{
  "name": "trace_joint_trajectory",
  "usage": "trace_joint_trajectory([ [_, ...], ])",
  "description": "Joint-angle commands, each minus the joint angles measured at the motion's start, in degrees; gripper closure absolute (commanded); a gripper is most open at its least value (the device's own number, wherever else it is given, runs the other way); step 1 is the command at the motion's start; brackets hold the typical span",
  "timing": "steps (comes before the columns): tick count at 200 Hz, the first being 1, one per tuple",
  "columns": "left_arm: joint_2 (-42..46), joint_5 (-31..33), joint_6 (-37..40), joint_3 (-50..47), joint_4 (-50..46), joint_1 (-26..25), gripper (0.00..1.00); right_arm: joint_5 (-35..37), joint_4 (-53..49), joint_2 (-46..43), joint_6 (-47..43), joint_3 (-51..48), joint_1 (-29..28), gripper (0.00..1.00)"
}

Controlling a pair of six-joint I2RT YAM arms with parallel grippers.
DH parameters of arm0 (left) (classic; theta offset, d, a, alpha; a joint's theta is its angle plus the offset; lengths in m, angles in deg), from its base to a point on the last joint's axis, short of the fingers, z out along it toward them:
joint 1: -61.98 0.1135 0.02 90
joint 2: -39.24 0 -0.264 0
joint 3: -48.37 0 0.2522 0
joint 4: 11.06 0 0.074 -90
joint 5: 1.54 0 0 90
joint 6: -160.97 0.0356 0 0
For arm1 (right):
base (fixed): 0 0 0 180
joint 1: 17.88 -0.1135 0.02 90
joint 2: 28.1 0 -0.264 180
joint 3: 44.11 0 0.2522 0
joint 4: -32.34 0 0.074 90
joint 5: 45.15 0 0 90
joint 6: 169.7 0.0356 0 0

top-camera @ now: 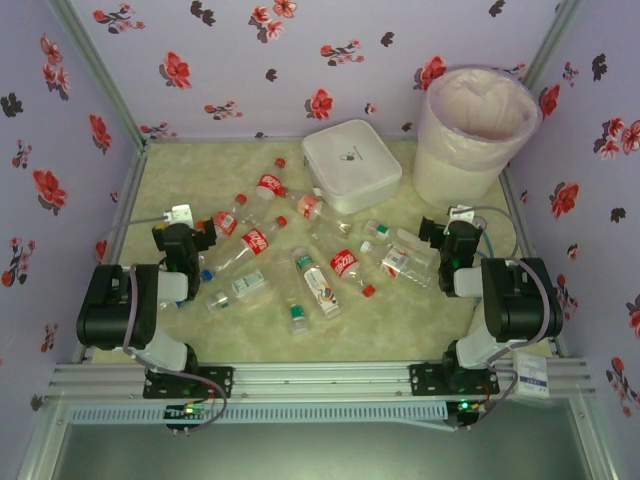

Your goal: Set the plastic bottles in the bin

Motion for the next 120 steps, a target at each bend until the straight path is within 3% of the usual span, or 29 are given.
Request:
trace_joint_trajectory([
  [1, -0.21, -0.43, 0.66, 0.08, 1.41, 0.26, 0.00, -0.86, 0.54, -0.35, 0.89, 0.78, 0.36, 0.01],
  [120, -0.15, -0.43, 0.66, 0.08, 1.49, 0.29, 0.00, -1.45, 0.48, -0.39, 0.91, 0.69, 0.64, 0.01],
])
